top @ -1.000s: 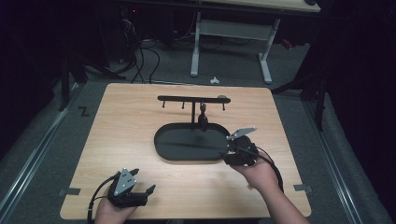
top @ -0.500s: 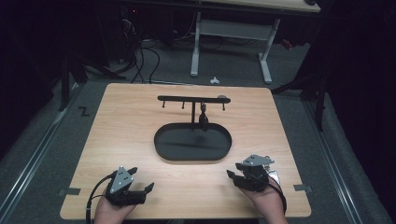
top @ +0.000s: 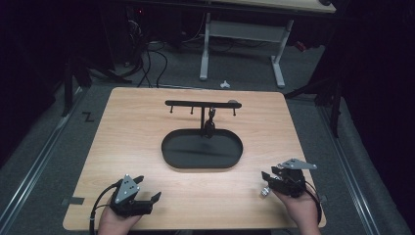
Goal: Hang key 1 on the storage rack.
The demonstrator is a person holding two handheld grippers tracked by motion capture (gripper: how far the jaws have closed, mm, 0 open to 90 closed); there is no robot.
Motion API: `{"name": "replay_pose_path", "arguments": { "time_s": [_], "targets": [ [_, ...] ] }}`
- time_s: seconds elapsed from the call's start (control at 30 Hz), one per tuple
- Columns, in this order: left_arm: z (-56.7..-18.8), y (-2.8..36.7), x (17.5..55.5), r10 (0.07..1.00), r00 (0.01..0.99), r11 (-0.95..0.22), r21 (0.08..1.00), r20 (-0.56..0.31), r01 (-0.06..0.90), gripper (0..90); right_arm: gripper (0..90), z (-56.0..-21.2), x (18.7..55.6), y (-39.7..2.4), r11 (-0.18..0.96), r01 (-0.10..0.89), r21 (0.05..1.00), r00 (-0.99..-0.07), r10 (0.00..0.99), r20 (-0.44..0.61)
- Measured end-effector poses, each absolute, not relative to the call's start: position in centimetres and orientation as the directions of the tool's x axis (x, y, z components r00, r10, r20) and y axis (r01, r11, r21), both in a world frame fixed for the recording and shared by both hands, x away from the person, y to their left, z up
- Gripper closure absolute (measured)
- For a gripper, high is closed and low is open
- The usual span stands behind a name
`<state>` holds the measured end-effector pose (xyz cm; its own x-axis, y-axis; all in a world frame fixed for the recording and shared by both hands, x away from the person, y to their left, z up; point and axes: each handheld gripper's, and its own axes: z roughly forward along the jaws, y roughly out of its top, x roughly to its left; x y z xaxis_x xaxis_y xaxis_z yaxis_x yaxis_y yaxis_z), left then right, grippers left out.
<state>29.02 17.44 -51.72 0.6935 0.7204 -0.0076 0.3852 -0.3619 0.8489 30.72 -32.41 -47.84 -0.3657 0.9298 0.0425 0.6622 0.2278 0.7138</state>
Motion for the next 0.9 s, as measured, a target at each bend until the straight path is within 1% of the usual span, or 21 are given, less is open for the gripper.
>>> {"name": "replay_pose_path", "arguments": {
  "time_s": [0.2, 0.4, 0.5, 0.6, 0.7, 0.87, 0.9],
  "targets": [
    [-51.7, 17.5, 29.0, 0.723, 0.691, -0.361, 0.848, -0.007, 0.387, 16.6, 51.7, -48.8, 31.5, -35.3, 0.173, 0.703, 0.689, -0.280, 0.959, 0.045],
    [-51.8, 17.4, 28.9, 0.722, 0.692, -0.367, 0.844, -0.008, 0.392, 16.7, 51.4, -50.1, 32.4, -36.5, 0.128, 0.743, 0.657, -0.238, 0.968, 0.081],
    [-51.9, 17.4, 28.8, 0.723, 0.691, -0.366, 0.844, -0.008, 0.391, 16.7, 52.8, -50.6, 32.9, -36.9, 0.105, 0.762, 0.639, -0.220, 0.970, 0.102],
    [-51.8, 17.5, 28.8, 0.725, 0.689, -0.367, 0.844, -0.005, 0.392, 16.7, 57.5, -51.1, 33.2, -37.0, 0.106, 0.780, 0.617, -0.220, 0.969, 0.112],
    [-51.9, 17.5, 28.8, 0.726, 0.687, -0.364, 0.844, -0.007, 0.394, 16.7, 61.5, -51.3, 33.3, -37.0, 0.114, 0.778, 0.618, -0.225, 0.969, 0.104],
    [-51.9, 17.5, 28.8, 0.725, 0.689, -0.369, 0.842, -0.004, 0.393, 16.7, 75.2, -51.3, 33.5, -36.8, 0.135, 0.776, 0.616, -0.244, 0.965, 0.096],
    [-51.9, 17.5, 28.8, 0.725, 0.689, -0.370, 0.842, -0.003, 0.393, 16.7, 75.8, -51.3, 33.5, -36.7, 0.140, 0.778, 0.613, -0.248, 0.964, 0.095]
  ]
}}
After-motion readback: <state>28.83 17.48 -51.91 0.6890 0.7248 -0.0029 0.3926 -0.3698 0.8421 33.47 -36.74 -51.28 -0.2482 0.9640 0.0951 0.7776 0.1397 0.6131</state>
